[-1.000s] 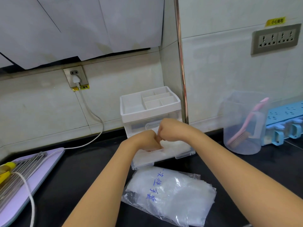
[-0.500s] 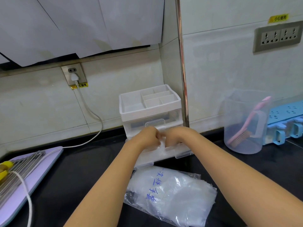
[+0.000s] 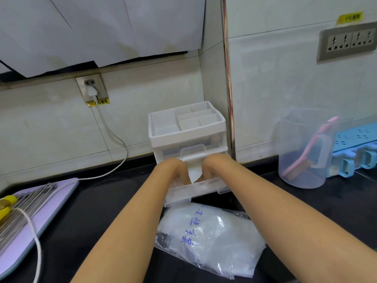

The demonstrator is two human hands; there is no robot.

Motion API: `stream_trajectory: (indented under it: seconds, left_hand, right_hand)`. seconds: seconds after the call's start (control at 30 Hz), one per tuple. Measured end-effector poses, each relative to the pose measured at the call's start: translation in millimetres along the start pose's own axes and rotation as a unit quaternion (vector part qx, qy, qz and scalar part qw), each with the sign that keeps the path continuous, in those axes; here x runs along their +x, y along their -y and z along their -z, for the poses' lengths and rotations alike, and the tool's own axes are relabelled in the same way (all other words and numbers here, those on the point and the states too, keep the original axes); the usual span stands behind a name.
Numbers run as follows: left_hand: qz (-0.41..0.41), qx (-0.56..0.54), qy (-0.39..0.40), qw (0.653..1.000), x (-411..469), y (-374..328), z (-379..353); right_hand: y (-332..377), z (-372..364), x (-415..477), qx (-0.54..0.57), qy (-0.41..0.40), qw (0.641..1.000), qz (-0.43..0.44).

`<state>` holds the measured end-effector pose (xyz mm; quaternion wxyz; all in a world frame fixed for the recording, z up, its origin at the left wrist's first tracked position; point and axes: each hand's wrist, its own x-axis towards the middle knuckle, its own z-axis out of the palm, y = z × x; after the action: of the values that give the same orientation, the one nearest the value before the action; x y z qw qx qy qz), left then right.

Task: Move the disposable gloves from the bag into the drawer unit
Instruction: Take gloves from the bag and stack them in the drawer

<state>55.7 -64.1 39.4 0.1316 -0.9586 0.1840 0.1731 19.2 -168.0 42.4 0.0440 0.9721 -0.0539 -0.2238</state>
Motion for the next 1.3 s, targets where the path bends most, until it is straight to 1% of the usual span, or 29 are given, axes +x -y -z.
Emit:
stream_trajectory:
  seconds: [0.27, 0.4, 0.47, 0.53, 0.67, 0.77, 0.83, 0.93, 1.0, 1.07, 1.17, 1.23, 1.3]
  left_hand:
    - [0.006, -0.018, 0.021, 1.000, -3, -2, 2]
    - [0.002, -0.022, 0.001, 1.000, -6, -1, 0]
    - [-0.002, -0.026, -0.017, 1.000, -6, 0, -3]
    - [-0.011, -0.034, -0.039, 0.999, -6, 1, -5]
    - [-0.041, -0.098, -0.077, 0.991, -21, 2, -3]
    - [-0.057, -0.185, -0.136, 0.972, -42, 4, -3]
    - [-0.069, -0.258, -0.197, 0.943, -62, 5, -8]
    - [-0.085, -0.315, -0.296, 0.898, -93, -2, -23]
    - [-0.110, -0.341, -0.322, 0.877, -112, -11, -39]
    - [-0.132, -0.363, -0.315, 0.867, -123, -23, -58]
    - [-0.157, -0.383, -0.279, 0.866, -125, -42, -93]
    - [-0.172, -0.379, -0.263, 0.871, -118, -54, -118]
    - [-0.181, -0.385, -0.241, 0.872, -113, -64, -140]
  right_hand:
    - [0, 1, -1, 0.013, -0.005, 1.000, -0.012]
    - [-7, 0, -19, 0.085, -0.016, 0.996, 0.009]
    - [-15, 1, -27, 0.132, -0.062, 0.989, 0.033]
    - [-22, 0, -35, 0.185, -0.120, 0.973, 0.067]
    - [-41, -12, -65, 0.307, -0.211, 0.922, 0.110]
    - [-59, -27, -88, 0.351, -0.273, 0.888, 0.113]
    - [-67, -39, -99, 0.368, -0.287, 0.879, 0.101]
    - [-72, -63, -114, 0.369, -0.282, 0.883, 0.071]
    - [-70, -85, -120, 0.372, -0.265, 0.888, 0.063]
    - [-65, -108, -121, 0.380, -0.244, 0.890, 0.060]
    - [-52, -140, -119, 0.370, -0.220, 0.902, 0.027]
    - [-43, -162, -117, 0.367, -0.222, 0.903, 0.000]
    - [-33, -183, -115, 0.375, -0.237, 0.896, -0.003]
